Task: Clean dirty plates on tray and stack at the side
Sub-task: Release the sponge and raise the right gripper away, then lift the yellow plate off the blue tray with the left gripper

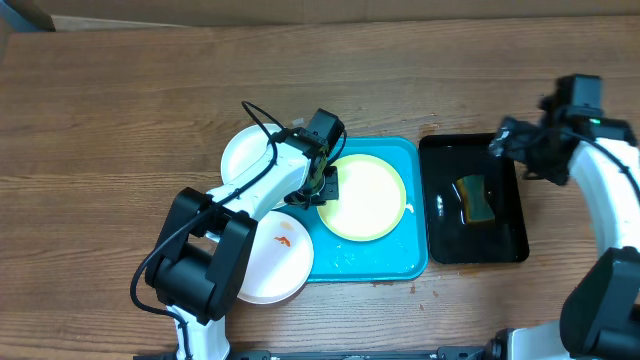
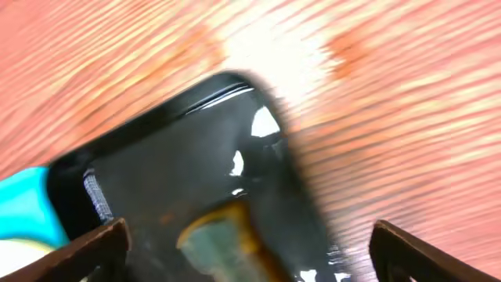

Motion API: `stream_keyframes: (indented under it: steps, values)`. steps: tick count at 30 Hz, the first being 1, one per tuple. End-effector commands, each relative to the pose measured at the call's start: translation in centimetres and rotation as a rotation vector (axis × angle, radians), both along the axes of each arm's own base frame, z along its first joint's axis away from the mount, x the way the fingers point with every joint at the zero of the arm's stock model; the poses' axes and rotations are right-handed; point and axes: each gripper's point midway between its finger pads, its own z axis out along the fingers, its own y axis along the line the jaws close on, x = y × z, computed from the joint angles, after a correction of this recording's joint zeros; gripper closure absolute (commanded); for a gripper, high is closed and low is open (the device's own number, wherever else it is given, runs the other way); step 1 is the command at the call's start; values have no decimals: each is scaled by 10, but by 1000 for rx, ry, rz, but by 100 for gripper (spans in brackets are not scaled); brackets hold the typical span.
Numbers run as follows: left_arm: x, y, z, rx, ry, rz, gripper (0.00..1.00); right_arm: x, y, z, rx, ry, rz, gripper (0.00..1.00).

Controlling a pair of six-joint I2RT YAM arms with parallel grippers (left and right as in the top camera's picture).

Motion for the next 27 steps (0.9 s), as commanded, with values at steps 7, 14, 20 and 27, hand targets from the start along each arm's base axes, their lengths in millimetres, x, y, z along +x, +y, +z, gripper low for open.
stream_keyframes:
  steps: [7,14,20,27]
  values:
    - [31,-5,42,5,-61,-37,96,-1,-35,9,-37,-25,-89,0]
    - [51,-3,80,39,-127,-68,96,-1,-35,9,-37,-25,-89,0]
    - [65,-9,108,23,-183,-64,96,-1,-35,9,-37,-25,-89,0]
    - [88,-29,136,40,-341,-84,96,-1,-35,9,-37,-25,-89,0]
